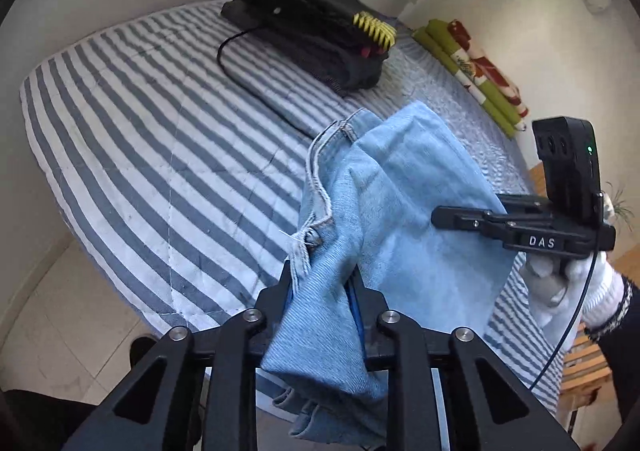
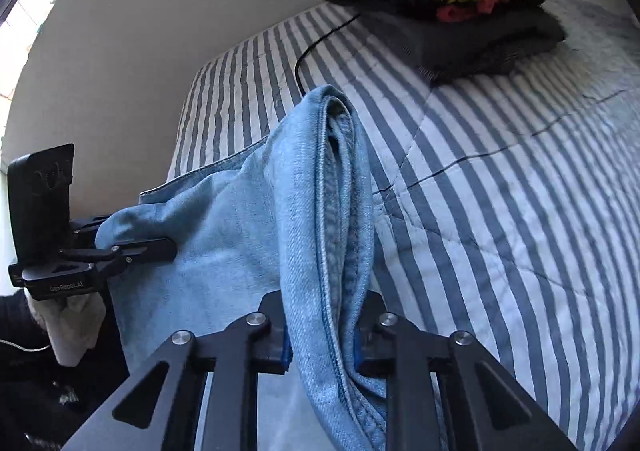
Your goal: Fold clothes
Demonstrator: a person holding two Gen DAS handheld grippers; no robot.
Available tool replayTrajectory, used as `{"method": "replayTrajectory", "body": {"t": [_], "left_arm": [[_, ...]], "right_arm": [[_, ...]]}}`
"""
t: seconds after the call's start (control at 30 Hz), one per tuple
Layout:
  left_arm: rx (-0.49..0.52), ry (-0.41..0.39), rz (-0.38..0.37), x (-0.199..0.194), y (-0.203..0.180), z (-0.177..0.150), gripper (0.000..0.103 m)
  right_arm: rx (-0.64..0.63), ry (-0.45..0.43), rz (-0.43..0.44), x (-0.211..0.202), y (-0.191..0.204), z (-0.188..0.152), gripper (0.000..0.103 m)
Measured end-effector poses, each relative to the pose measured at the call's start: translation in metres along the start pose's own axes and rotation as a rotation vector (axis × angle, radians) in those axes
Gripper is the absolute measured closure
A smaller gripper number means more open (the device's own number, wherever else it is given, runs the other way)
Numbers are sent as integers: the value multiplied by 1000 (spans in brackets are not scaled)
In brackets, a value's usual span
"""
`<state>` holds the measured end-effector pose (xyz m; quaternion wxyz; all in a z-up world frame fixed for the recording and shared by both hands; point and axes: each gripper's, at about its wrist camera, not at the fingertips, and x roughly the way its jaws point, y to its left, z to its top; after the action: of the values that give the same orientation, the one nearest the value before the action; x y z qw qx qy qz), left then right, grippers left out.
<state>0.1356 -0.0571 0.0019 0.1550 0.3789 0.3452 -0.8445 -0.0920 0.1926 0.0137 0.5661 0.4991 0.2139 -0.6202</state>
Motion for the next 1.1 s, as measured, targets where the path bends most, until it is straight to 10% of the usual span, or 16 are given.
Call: {"method": "replayTrajectory", "body": {"t": [0.2, 0.4, 0.57, 0.7, 0.77, 1.0, 1.1], "left_arm": [[80, -13, -102, -39, -35, 22, 84], [372, 31, -189, -52, -128, 53, 84], [600, 198, -279, 13, -221, 65, 84], [789, 296, -104, 115, -267, 58, 63], [719, 285, 23, 140, -259, 68, 65], [413, 315, -133, 98, -189, 48, 27], [293, 370, -196, 99, -173, 20, 25]], "right_arm": [[84, -166, -36, -89, 34, -38, 87], [338, -326, -82, -176, 38, -117, 87], [595, -396, -128, -201, 3, -191, 88], [668, -315, -277, -167, -61, -205, 80], [751, -281, -348, -159, -96, -222, 78], [697, -270, -232, -174, -114, -248, 68], [665, -245, -145, -161, -112, -249, 57]]}}
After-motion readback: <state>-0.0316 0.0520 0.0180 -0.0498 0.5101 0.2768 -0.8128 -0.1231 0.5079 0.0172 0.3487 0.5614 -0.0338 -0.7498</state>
